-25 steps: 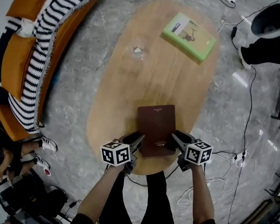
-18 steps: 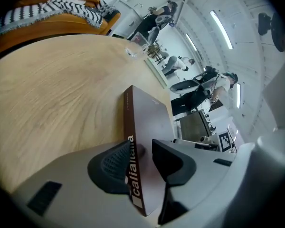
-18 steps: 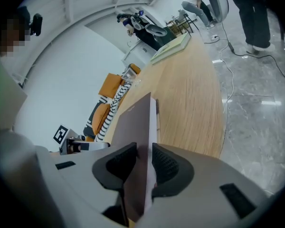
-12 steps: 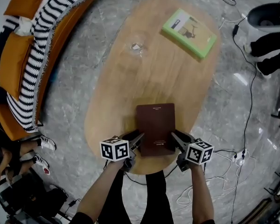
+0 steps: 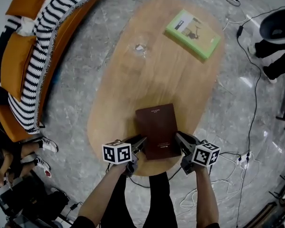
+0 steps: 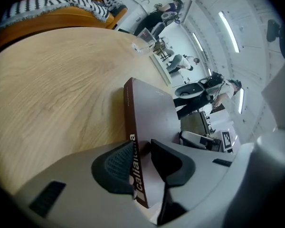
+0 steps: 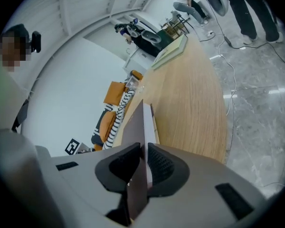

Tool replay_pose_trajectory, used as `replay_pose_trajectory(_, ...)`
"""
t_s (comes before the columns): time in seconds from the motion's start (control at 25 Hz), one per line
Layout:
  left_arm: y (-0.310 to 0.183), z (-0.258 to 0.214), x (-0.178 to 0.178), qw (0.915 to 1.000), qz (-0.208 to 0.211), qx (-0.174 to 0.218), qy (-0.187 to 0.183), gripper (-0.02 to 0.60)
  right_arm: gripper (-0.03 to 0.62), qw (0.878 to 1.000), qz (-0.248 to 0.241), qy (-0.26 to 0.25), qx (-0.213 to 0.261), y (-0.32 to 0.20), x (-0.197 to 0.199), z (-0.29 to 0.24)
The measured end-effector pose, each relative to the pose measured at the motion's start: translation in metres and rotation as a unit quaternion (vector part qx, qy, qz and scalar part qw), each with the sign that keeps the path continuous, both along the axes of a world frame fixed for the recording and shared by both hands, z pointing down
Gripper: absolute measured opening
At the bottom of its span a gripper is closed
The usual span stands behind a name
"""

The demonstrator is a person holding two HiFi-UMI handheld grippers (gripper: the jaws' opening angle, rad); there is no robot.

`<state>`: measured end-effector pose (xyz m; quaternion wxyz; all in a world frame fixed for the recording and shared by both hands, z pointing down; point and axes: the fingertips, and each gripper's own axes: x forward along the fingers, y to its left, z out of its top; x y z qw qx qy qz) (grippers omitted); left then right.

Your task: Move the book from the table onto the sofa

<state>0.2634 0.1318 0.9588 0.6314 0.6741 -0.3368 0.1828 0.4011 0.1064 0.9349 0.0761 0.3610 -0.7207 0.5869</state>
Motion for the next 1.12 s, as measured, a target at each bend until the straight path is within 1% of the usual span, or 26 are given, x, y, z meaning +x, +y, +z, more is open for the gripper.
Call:
replay_pose_trajectory(0.12, 0.008, -0.009, -0.002, 0.9997, -0.024, -0.005, 0.008, 0.121, 0.064, 1.000, -0.021, 0.007, 0.013, -0.002, -0.003, -0.014)
replay_pose_trajectory(0.24, 0.007, -0.020, -0.001, 0.9994, -0.033, 0.001, 0.012, 0.115, 0.063, 0.999, -0.029, 0.012, 0.018, -0.003, -0.002, -0.022)
replay_pose_trajectory(0.52, -0.003, -0.055, -0.002, 0.9995, -0.019, 0.020, 0.013, 0.110, 0.061, 0.999, -0.024, 0.011, 0.029, -0.005, -0.002, -0.056)
replay_pose_trajectory(0.88, 0.004, -0.140, -0.007, 0.9995, 0.005, 0.029, 0.007, 0.109, 0.061, 0.999, -0.007, 0.008, 0.039, 0.011, -0.005, -0.139)
replay_pose_trajectory(1.12, 0.006, -0.182, -0.012, 0.9992, 0.010, 0.038, 0.008, 0.109, 0.061, 0.999, 0.008, -0.003, 0.044, 0.016, -0.009, -0.181)
